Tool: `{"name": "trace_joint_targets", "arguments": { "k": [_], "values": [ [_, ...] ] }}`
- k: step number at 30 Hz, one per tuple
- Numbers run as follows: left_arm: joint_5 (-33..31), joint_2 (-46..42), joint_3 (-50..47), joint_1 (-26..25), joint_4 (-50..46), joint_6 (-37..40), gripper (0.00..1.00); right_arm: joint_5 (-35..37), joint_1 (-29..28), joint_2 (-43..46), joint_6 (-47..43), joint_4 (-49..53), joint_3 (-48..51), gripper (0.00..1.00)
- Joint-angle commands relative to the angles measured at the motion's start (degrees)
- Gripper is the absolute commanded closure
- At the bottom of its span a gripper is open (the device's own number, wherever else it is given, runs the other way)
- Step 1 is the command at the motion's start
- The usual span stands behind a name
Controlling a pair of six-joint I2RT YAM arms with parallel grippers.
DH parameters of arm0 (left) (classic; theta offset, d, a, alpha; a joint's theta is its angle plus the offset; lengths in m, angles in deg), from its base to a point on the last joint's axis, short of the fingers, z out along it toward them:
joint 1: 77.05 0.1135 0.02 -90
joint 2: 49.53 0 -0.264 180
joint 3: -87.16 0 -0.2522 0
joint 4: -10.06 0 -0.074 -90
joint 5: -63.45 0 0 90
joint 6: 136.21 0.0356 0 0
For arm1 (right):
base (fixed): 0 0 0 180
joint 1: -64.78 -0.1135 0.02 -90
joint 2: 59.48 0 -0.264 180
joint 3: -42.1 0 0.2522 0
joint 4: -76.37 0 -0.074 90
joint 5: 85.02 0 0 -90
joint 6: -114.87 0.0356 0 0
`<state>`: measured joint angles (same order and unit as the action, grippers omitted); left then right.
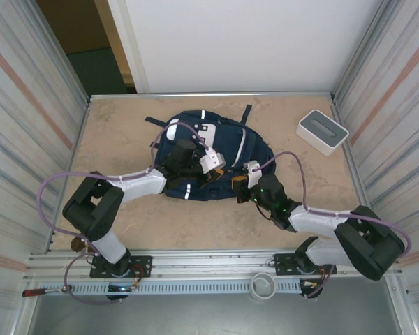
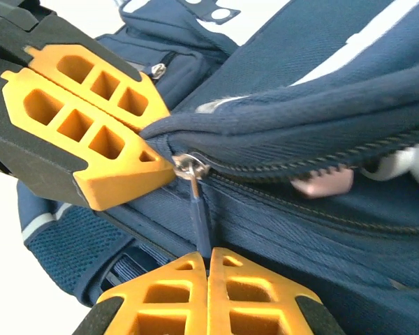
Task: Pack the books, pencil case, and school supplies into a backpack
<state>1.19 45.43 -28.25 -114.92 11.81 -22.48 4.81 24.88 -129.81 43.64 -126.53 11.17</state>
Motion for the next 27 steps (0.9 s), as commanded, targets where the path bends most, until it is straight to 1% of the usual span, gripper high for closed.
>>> {"name": "trace_joint_targets", "arguments": {
  "k": [1, 7, 8, 13, 14, 17, 19, 22, 27],
  "values": [
    [0.85, -1.62, -0.76, 1.05, 2.95, -0.19, 1.0, 5.87, 0.58, 3.89, -0.73, 8.36, 0.35, 1.0],
    [0.07, -1.97, -1.26, 1.06, 2.43, 1.41, 1.0, 6.4, 3.01, 7.46, 1.19, 16.58, -0.15, 1.0],
    [0.34, -1.9, -1.19, 1.09, 2.34, 1.39, 1.0, 5.35, 3.25, 7.65, 0.82, 16.77, -0.19, 1.0],
    [1.18, -1.54, -0.93, 1.06, 2.51, 0.81, 1.0, -4.66, 3.31, 6.41, -1.44, 13.81, -0.96, 1.0],
    [1.25, -1.45, -0.88, 1.12, 2.47, 0.8, 1.0, -5.73, 2.9, 6.34, -1.58, 12.34, -0.72, 0.98],
    [1.59, -1.49, -0.83, 1.04, 2.36, 0.7, 1.0, -6.99, 1.8, 6.21, -2.4, 9.36, -0.32, 0.84],
    [1.74, -1.49, -0.76, 0.93, 2.42, 0.61, 1.0, -7.84, 1.61, 5.38, -2.68, 7.64, -0.66, 0.77],
    [1.7, -1.38, -0.66, 0.78, 2.2, 0.67, 1.0, -9.67, 1.59, 3.03, -2.61, 4.72, -1.85, 0.71],
    [1.82, -1.37, -0.53, 0.66, 1.81, 0.79, 1.0, -10.74, 1.53, -2.94, -1.48, 0.02, -4.21, 0.68]
  ]
}}
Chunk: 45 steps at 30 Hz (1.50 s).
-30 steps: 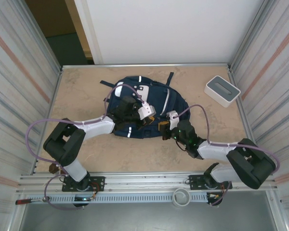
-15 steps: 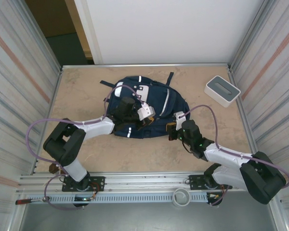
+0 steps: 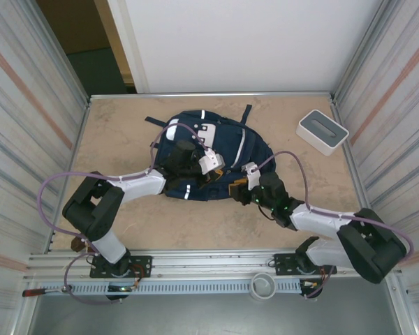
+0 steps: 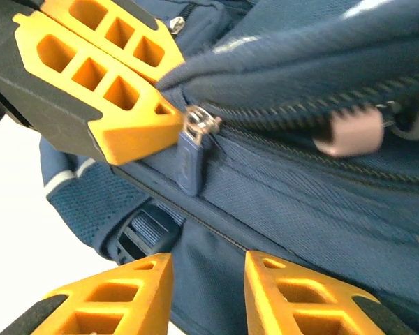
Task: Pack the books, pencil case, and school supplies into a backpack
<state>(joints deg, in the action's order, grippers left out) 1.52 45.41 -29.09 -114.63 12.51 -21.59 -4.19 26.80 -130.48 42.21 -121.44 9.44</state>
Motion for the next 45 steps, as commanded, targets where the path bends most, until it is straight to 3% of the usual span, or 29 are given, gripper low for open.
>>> {"name": "trace_joint_targets", "arguments": {
  "k": [1, 4, 11, 20, 30, 37, 45],
  "values": [
    [1.46, -1.34, 0.43, 0.31, 1.03, -0.04, 1.0, -1.98, -0.42, -3.53, 0.25, -6.31, -2.76, 0.68],
    [1.47, -1.33, 0.7, 0.29, 0.37, 0.22, 1.0, -2.02, -0.84, -6.17, 0.74, -8.8, -3.57, 0.68],
    [1.78, -1.51, 0.74, 0.2, 0.14, 0.35, 1.0, 5.71, -1.5, -9.23, 2.48, -13.3, -3.03, 0.7],
    [2.01, -1.09, 0.76, -0.01, 0.14, 0.34, 1.0, 4.25, -1.53, -11.39, 1.82, -19.16, -3.14, 0.71],
    [1.97, -0.72, 0.59, 0.03, 0.14, 0.35, 1.0, 6.39, -1.49, -11.83, 1.9, -21.68, -2.1, 0.84],
    [2.07, -0.63, 0.78, 0.01, -0.01, 0.26, 1.0, 8.3, -1.54, -12.03, 1.9, -21.95, -1.13, 0.99],
    [1.26, -1.16, 0.21, 0.0, 0.15, 0.27, 1.0, 7.41, -1.52, -10.31, 2.99, -20.76, 0.95, 1.0]
  ]
}}
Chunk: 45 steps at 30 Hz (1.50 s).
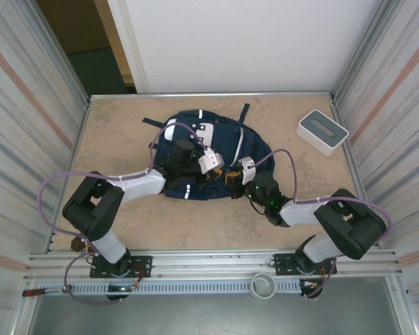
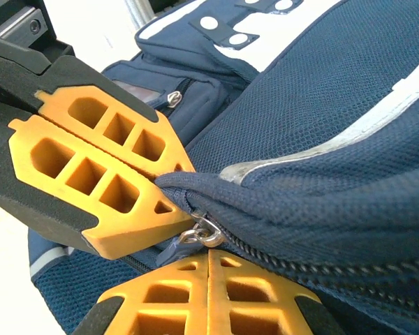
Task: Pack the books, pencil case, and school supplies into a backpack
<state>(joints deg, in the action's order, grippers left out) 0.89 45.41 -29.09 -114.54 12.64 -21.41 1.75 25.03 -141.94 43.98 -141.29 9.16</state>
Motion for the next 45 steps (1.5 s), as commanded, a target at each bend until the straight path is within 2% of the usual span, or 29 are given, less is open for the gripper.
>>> {"name": "trace_joint_targets", "arguments": {
  "k": [1, 4, 10, 15, 18, 28, 34, 40, 45],
  "values": [
    [1.85, -1.16, 0.23, -0.09, 0.03, 0.13, 1.0, 1.22, 0.36, 1.75, 1.49, -0.88, 1.64, 1.0],
    [1.85, -1.47, 0.18, -0.11, 0.02, -0.04, 1.0, 1.56, 0.88, 4.73, 2.94, -0.07, 3.49, 0.96],
    [2.34, -1.35, 0.1, -0.07, 0.48, -0.36, 1.0, 0.04, 1.17, 10.89, 3.44, 5.09, 4.07, 0.82],
    [2.53, -1.07, 0.12, -0.21, 0.54, -0.56, 1.0, -0.6, 0.89, 10.49, 2.49, 5.45, 3.36, 0.72],
    [2.58, -1.13, 0.3, -0.31, 0.3, -0.62, 1.0, -1.51, 0.63, 8.84, 1.99, 5.26, 1.93, 0.7],
    [2.51, -1.09, 0.39, -0.64, 0.01, -0.64, 1.0, -2.54, -0.17, 1.71, 2.12, 1.6, -1.32, 0.68],
    [2.97, -1.25, 0.32, -0.64, -0.42, -0.19, 1.0, 2.25, -0.08, -1.1, 2.54, 2.53, -2.76, 0.68],
    [2.34, -1.4, 0.22, -0.39, -1.82, 1.03, 1.0, 8.4, 0.72, 1.72, 2.22, 6.49, -0.9, 0.8],
    [1.26, -0.81, 0.88, -0.4, -3.22, 2.1, 1.0, 9.88, 1.41, 6.6, 1.08, 11.07, 0.87, 0.81]
  ]
}}
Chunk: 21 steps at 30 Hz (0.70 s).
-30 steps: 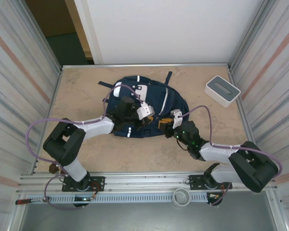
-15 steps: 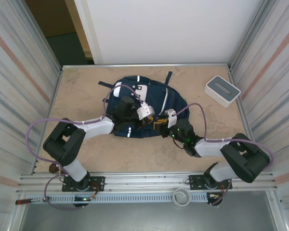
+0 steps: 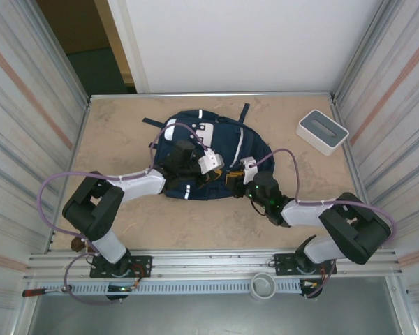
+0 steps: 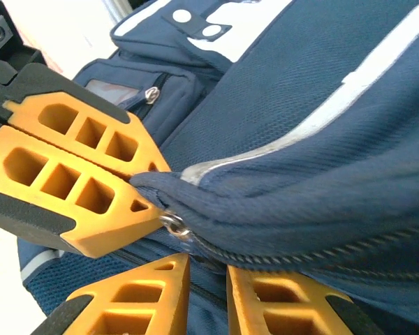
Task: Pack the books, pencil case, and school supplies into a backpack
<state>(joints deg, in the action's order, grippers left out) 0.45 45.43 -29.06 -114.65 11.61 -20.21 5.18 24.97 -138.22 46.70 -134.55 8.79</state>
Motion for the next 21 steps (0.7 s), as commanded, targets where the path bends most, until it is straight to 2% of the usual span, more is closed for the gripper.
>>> {"name": "trace_joint_targets", "arguments": {
  "k": [1, 9, 18, 21],
  "values": [
    [1.7, -0.65, 0.93, -0.28, -2.26, 0.98, 1.0, 6.69, 1.58, 3.9, -1.85, 5.27, 1.52, 0.8],
    [1.57, 0.27, 1.53, -0.28, -2.65, 0.63, 1.0, 5.97, 1.69, 9.34, -3.19, 9.71, 2.58, 0.78],
    [1.52, 0.1, 1.4, -0.3, -2.73, 0.33, 1.0, 2.75, -0.69, 8.45, -5.53, 8.01, 1.9, 0.7],
    [1.09, -0.68, 1.13, -0.26, -3.35, 0.79, 0.87, 4.07, -0.22, 7.34, -4.8, 8.81, 1.16, 0.72]
  ]
}}
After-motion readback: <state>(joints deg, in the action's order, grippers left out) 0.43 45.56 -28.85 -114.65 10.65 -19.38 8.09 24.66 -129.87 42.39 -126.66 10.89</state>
